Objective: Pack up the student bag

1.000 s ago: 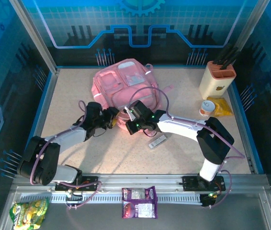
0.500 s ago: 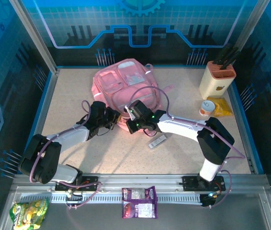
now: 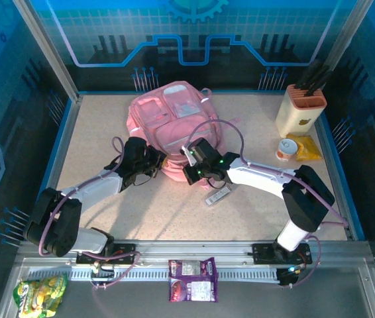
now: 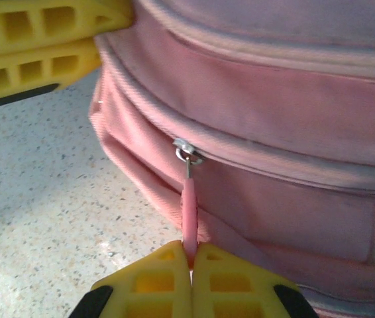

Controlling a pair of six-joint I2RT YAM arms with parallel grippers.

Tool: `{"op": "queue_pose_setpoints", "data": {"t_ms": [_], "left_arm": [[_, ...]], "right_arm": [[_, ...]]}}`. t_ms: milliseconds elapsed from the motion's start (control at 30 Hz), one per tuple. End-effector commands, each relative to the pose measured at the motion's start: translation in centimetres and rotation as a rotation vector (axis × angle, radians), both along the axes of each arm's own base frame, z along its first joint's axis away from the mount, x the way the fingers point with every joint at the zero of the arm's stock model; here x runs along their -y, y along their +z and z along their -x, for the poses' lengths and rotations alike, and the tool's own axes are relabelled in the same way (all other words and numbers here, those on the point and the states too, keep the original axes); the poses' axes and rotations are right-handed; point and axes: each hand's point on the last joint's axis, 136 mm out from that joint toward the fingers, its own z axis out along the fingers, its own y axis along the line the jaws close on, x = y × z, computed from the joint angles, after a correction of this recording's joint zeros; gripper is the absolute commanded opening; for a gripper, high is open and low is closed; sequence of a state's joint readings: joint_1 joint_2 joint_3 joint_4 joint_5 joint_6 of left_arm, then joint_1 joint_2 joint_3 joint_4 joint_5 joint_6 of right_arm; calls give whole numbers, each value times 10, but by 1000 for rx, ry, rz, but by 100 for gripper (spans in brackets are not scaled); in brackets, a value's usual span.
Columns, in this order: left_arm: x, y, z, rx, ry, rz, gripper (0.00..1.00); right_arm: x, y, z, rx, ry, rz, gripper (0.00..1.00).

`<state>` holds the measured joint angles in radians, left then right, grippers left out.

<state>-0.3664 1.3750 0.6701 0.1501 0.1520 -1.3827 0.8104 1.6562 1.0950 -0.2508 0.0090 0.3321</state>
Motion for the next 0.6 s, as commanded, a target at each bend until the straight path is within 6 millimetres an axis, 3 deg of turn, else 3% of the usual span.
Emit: {"op": "queue_pose_setpoints", "data": {"t_ms": [0,100,333,467,567], "left_arm": [[14,45,-16,130,-17,53,0],[18,45,-15,125,-28,62,0],[17,46,-15,128,-26,49,0],[18,46,-16,129,-28,51,0],[20,45,-16,127,-30,54,0]], "right_arm": [[-26,16,-2,5,79,-88,0],[-32,15,-14,19,64,-84,2],[-37,7,-26,18,36,-82,28],[-43,9,-30,27,39,-107,30],[-42,8,-39,45,10,-85,21]]}}
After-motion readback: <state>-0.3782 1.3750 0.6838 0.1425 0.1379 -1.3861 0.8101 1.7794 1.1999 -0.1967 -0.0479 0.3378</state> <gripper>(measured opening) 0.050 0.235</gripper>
